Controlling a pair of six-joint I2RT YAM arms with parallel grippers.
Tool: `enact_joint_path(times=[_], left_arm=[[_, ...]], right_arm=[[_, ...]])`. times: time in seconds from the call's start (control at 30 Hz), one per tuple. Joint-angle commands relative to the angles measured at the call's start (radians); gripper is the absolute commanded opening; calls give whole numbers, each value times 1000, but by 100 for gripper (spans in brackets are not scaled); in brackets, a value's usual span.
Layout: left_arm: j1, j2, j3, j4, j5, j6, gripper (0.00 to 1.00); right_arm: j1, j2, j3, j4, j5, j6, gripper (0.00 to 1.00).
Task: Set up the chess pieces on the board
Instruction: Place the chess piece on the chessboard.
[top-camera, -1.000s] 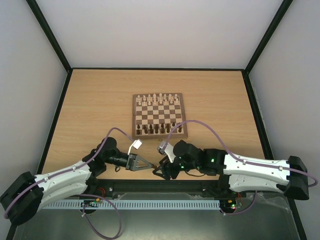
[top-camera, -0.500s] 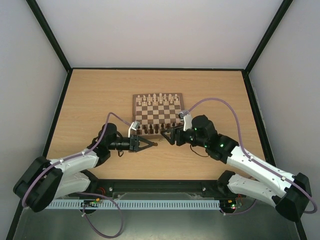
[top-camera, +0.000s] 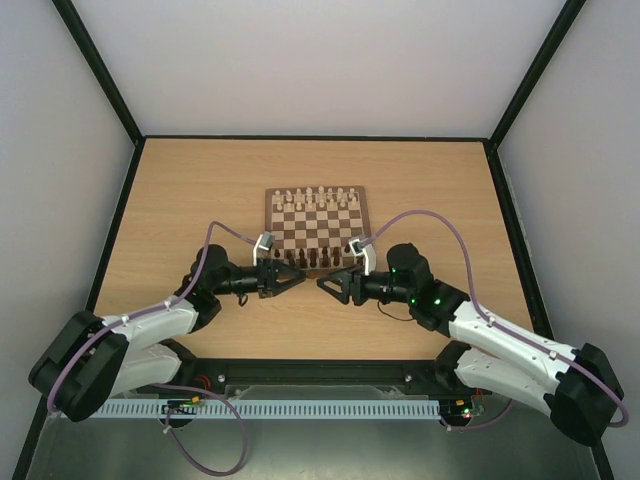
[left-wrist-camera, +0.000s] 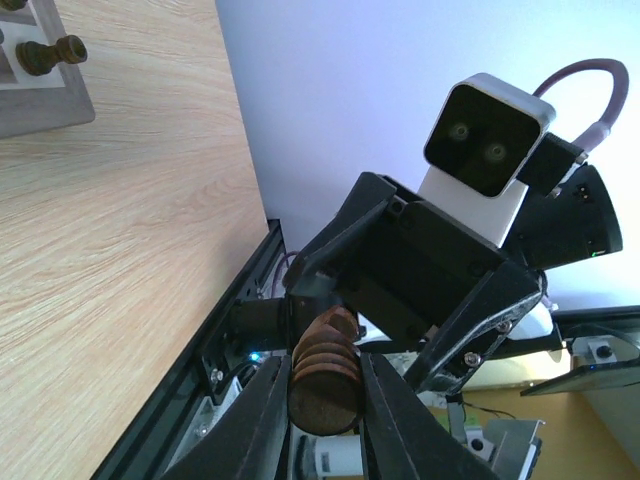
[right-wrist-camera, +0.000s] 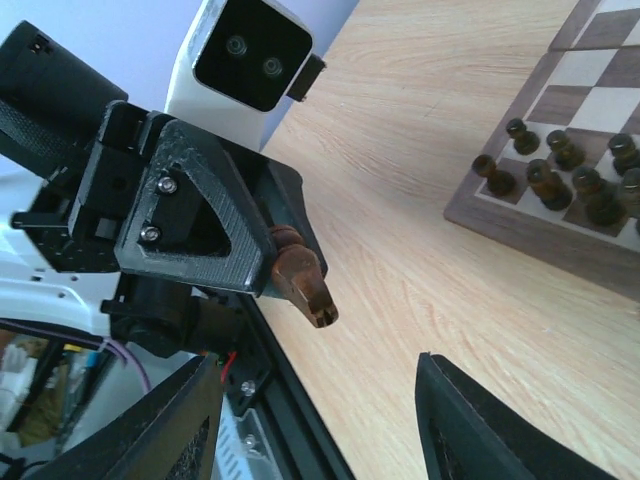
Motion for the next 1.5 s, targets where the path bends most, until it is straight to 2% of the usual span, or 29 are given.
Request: enact_joint_path(times=[0.0,0.23,1.47], left_arm=[[7,-4,10,128,-9,-90,12],[6,26,-5,187,3,-131,12],[3,59,-9,213,25,-137,14]], right_arm=[[-4,-3,-18,125,-66,44,53],[-3,40,-24,203,-97,65,48],[-3,150,48,226,-114,37,20]])
